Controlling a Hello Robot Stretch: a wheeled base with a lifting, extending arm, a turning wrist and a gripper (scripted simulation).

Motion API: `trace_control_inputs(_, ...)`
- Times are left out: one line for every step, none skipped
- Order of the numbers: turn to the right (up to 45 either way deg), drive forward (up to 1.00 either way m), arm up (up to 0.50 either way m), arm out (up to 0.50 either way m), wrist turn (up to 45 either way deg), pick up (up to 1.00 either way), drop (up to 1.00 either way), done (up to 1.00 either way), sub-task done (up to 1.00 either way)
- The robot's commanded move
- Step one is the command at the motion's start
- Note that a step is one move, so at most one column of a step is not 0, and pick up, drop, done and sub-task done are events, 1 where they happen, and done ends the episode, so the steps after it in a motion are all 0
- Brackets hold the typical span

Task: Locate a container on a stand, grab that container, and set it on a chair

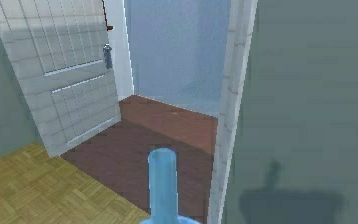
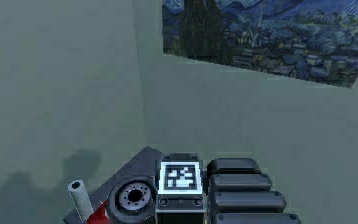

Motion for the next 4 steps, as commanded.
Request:
trace_control_inputs(-33.0, 0.00, 0.00, 0.00, 0.0, 0.00, 0.00, 0.00, 0.00)
trace_control_inputs(0.0, 1.00, 0.00, 0.00, 0.0, 0.00, 0.00, 0.00, 0.00)
trace_control_inputs(-15.0, 0.00, 0.00, 0.00, 0.0, 0.00, 0.00, 0.00, 0.00)
trace_control_inputs(0.0, 0.10, 0.00, 0.00, 0.0, 0.00, 0.00, 0.00, 0.00)
